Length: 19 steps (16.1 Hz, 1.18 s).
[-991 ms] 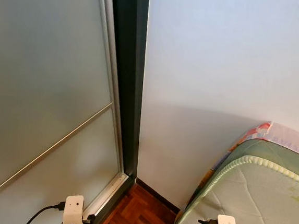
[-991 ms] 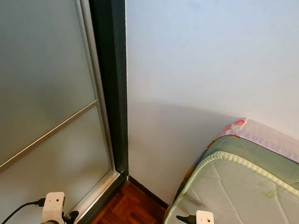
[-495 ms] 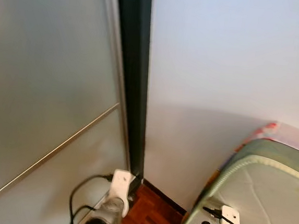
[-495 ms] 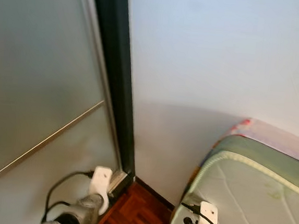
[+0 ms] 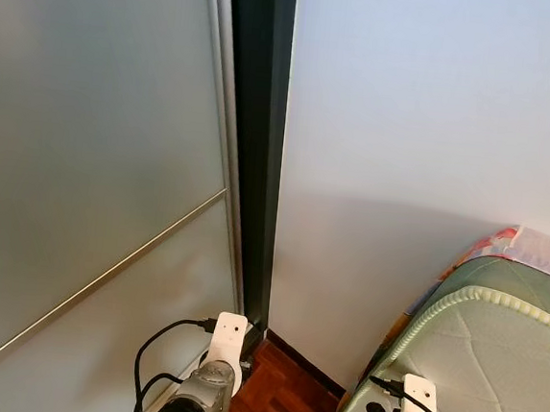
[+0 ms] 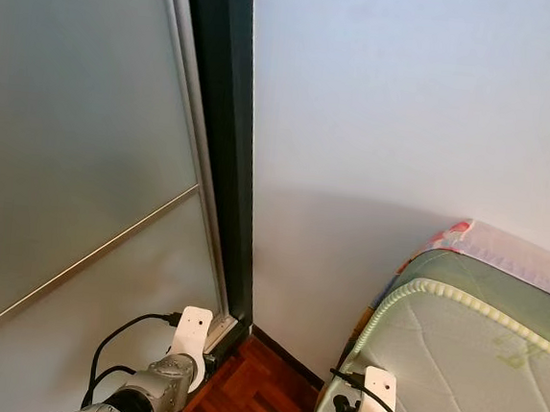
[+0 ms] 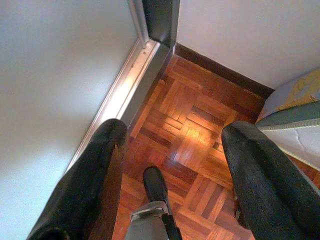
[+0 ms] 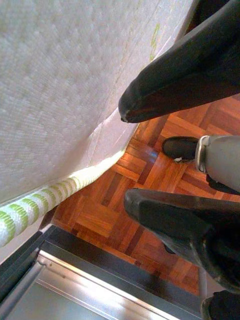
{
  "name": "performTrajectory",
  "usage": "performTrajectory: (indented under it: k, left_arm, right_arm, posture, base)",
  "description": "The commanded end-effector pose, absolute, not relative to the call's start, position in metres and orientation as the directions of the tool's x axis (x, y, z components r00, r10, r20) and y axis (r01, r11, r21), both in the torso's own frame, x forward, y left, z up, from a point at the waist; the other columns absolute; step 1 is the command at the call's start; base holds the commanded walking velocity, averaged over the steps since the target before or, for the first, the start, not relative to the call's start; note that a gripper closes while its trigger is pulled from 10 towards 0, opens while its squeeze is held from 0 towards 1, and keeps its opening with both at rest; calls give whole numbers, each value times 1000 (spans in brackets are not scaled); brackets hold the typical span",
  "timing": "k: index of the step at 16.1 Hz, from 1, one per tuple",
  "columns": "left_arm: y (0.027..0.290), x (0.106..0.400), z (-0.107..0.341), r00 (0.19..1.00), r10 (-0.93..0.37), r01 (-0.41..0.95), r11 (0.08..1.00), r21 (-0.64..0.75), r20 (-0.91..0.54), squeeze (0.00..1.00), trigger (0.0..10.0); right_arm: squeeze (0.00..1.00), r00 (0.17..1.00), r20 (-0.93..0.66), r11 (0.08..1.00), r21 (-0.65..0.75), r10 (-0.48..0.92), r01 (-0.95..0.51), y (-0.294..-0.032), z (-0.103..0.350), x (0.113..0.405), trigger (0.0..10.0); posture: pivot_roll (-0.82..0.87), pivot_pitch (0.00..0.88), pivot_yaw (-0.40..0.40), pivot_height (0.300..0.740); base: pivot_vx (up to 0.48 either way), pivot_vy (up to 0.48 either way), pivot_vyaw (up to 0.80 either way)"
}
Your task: Clean up the room
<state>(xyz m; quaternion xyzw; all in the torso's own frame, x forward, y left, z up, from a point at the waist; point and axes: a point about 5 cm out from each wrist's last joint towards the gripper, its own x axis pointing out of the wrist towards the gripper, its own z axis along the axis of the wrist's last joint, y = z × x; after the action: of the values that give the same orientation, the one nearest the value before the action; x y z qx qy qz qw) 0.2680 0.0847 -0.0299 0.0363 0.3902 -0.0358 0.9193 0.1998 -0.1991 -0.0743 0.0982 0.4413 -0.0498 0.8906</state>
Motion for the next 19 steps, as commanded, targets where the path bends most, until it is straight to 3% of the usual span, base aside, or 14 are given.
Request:
performTrajectory:
  k: [1,5,19]
  left_arm:
    - [84,268,-30,691,-31,96,994,50,-723,0,10000]
    - [84,268,-29,690,-31,99,994,51,-724,0,10000]
    - [85,267,-30,687,-29,98,994,53,-726,0,10000]
  right_arm:
    - [0,601,-799,972,135,-8,194,-201,-74,200,10000]
    - [0,601,-799,972,137,-6,192,-200,-74,200,10000]
    - [0,601,-799,970,145,-1,195,-200,-74,200,10000]
  posture:
    - [77,0,5,740]
    - [77,0,6,740]
    - [76,0,4,740]
  base:
    - [0,0,0]
    - [0,0,0]
    - [-264,0,0]
